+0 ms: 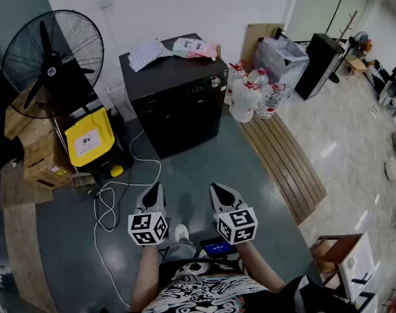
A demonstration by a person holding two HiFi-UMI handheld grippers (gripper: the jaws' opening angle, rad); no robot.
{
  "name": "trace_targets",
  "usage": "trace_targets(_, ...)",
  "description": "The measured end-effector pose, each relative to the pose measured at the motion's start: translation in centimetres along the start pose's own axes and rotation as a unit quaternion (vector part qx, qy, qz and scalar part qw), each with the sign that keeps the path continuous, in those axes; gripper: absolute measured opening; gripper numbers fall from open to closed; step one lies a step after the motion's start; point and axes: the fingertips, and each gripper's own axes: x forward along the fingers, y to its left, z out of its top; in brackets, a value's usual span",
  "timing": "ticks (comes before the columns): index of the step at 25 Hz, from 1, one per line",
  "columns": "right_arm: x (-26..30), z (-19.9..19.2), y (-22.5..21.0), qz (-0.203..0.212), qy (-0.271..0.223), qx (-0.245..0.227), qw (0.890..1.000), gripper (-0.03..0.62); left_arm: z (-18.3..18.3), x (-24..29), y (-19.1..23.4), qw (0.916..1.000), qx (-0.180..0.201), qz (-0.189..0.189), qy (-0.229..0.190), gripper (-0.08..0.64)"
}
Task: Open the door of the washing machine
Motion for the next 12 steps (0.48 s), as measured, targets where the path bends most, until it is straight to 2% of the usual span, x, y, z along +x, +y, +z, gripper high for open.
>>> trace_targets(8, 1.5, -0.1, -1.0, 0.011, 0.009, 0.003, 1.000, 0.003, -0.5, 0.9, 0.7, 1.0000, 0.001, 0.008, 0.005, 0.002)
trace_targets(12, 2.5, -0.4, -1.6, 0.017, 0.012, 0.035, 0.999, 0.003, -0.6, 1.4, 1.5, 0.9999, 0.004, 0.009, 0.007, 0.003)
